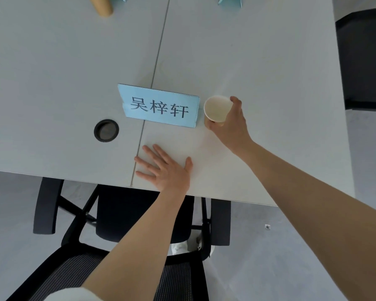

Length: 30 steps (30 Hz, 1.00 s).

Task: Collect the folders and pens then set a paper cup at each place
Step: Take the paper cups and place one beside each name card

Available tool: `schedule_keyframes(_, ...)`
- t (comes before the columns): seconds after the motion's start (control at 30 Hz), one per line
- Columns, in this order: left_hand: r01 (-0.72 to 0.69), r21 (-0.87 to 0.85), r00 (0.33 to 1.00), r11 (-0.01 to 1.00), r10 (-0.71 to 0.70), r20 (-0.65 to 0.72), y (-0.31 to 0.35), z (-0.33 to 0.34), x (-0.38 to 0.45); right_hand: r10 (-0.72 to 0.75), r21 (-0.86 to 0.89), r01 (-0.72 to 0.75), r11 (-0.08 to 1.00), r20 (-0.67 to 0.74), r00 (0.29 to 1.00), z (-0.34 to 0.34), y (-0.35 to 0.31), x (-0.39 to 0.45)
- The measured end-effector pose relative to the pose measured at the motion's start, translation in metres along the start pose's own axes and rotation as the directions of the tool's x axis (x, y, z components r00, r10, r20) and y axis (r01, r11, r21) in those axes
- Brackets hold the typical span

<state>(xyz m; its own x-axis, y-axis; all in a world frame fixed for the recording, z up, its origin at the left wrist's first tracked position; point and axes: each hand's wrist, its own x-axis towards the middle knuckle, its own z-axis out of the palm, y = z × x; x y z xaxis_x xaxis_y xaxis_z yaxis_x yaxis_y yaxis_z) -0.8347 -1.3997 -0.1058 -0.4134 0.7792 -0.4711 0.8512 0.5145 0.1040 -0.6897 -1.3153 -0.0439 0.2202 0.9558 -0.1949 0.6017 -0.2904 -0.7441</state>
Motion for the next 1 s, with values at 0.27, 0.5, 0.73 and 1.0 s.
schedule_keyframes(0.27, 0.001, -0.013, 0.999, 1.0, 0.0, 0.046, 0.0, -0.007, -0.002, 0.155, 0.02, -0.157, 0.987, 0.069, 0.985, -0.01, 0.008, -0.02)
schedule_keyframes(0.5, -0.073, -0.009, 0.983, 0.997, 0.073, 0.166, -0.012, -0.038, -0.01, 0.269, 0.018, -0.272, 0.962, 0.095, 0.958, -0.03, 0.019, -0.083)
schedule_keyframes(0.73, -0.286, -0.182, 0.942, 0.941, 0.311, 0.128, -0.017, -0.052, -0.08, 0.261, 0.071, -0.266, 0.961, 0.079, 0.962, -0.075, 0.031, -0.159)
schedule_keyframes(1.0, -0.397, -0.493, 0.843, 0.774, 0.52, 0.138, 0.014, -0.024, -0.231, 0.329, 0.145, -0.331, 0.932, 0.04, 0.943, -0.159, 0.089, -0.267)
